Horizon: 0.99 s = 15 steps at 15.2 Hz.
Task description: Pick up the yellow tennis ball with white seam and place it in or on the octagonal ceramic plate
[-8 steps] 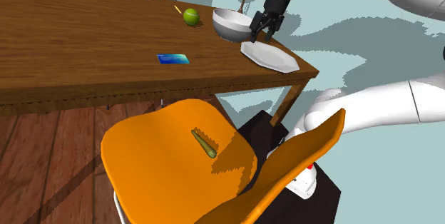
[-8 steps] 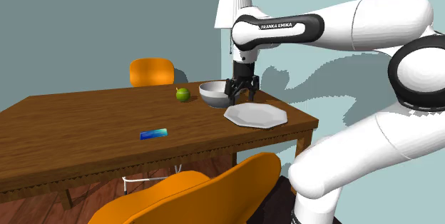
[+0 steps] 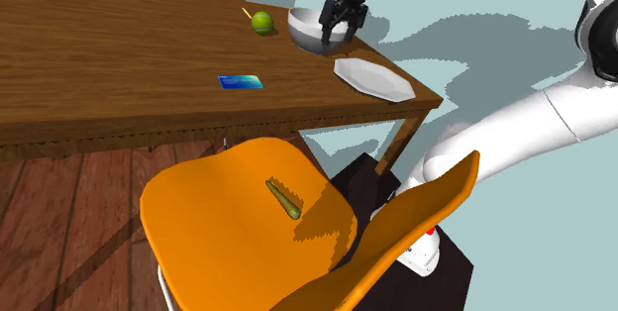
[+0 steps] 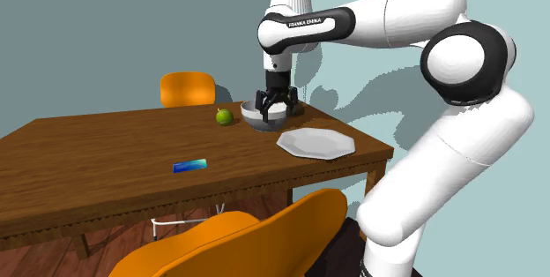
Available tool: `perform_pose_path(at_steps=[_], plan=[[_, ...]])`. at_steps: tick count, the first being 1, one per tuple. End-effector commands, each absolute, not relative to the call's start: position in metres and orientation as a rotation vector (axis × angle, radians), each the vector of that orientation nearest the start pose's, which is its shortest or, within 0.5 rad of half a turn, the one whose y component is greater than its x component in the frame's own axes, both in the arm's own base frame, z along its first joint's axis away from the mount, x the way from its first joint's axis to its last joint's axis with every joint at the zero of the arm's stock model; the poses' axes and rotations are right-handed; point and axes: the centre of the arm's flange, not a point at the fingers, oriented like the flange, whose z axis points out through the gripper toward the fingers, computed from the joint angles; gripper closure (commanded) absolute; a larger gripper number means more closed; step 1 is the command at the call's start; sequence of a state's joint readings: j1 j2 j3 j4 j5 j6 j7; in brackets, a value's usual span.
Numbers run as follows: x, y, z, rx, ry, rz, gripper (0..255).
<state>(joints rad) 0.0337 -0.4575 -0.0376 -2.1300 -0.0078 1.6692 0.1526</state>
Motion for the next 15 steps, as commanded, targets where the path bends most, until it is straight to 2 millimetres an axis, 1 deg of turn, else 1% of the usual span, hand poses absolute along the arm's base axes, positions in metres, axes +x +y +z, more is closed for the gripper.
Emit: perform_pose_path(at_steps=[1, 8, 15], plan=[[0.44, 0.002, 0.591, -3.124, 0.238, 0.034, 0], [0.537, 0.027, 0.598, -3.122, 0.239, 0.122, 0], [0.634, 0.053, 0.6, -3.117, 0.241, 0.21, 0]])
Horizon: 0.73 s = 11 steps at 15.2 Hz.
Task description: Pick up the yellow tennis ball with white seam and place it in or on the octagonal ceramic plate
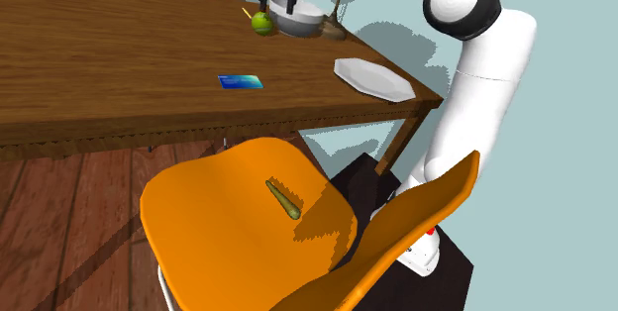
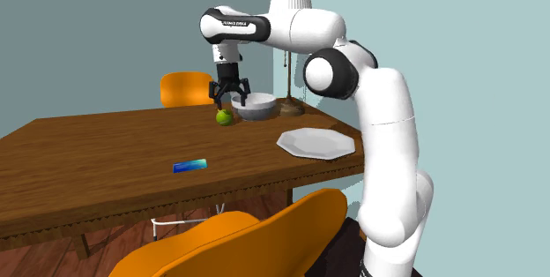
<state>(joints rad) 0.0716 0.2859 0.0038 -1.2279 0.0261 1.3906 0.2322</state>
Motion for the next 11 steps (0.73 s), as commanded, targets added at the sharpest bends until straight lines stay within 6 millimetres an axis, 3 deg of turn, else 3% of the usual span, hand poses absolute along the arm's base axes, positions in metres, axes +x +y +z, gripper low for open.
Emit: perform_pose_path(at_steps=[1, 9, 11], plan=[[0.648, 0.057, 0.599, -3.117, 0.241, 0.223, 0], [0.645, 0.058, 0.56, -3.116, 0.241, 0.225, 0], [0.645, 0.058, 0.56, -3.116, 0.241, 0.225, 0]])
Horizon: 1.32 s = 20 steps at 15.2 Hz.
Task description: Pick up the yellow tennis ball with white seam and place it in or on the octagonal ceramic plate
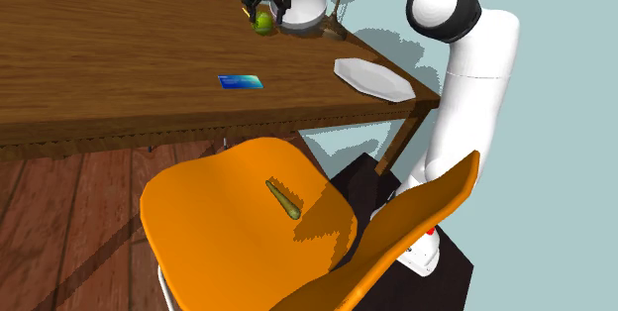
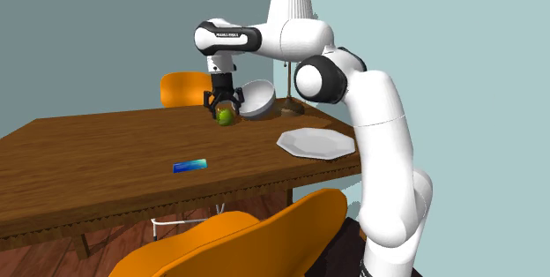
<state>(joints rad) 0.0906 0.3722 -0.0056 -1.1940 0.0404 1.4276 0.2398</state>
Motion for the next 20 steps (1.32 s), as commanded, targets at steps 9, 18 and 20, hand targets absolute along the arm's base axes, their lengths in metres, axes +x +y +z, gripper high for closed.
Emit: perform_pose_path(at_steps=[9, 18, 20], plan=[[0.644, 0.058, 0.56, -3.116, 0.241, 0.226, 255], [0.649, 0.058, 0.566, -3.088, 0.383, 0.155, 0], [0.657, 0.056, 0.577, -3.008, 0.66, 0.015, 0]])
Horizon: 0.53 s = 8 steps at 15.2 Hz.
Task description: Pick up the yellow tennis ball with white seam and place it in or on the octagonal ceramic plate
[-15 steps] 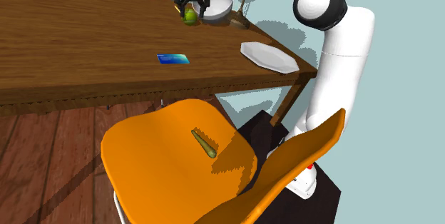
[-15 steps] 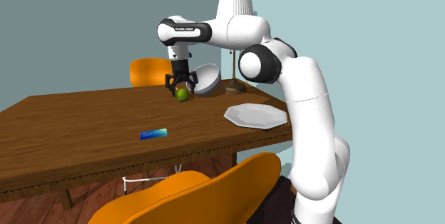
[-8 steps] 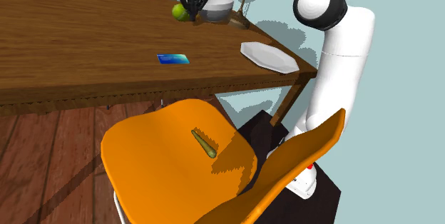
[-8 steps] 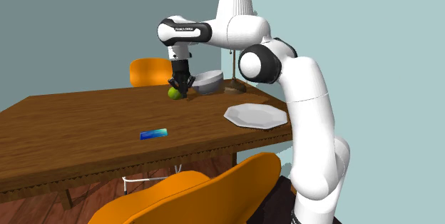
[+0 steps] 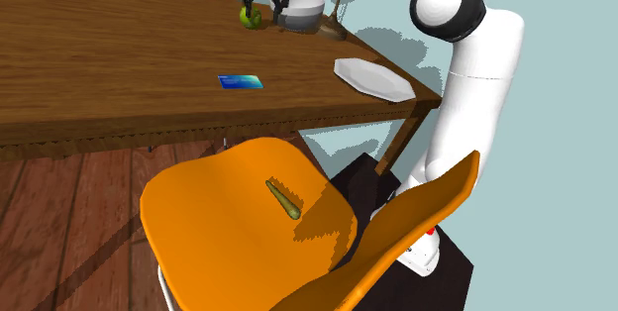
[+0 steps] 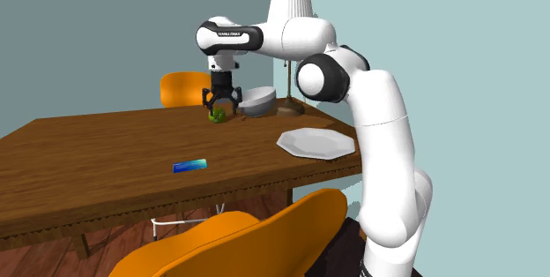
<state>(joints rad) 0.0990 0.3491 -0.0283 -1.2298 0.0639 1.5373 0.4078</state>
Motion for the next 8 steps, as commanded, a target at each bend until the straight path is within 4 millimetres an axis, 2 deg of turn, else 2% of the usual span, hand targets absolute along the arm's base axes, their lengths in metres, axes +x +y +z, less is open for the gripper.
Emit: perform_pose_path(at_steps=[1, 3, 8], plan=[[0.661, 0.054, 0.583, -2.956, 0.793, -0.055, 0], [0.666, 0.05, 0.594, -2.851, 1.014, -0.171, 0], [0.67, 0.052, 0.568, -2.851, 1.014, -0.171, 0]])
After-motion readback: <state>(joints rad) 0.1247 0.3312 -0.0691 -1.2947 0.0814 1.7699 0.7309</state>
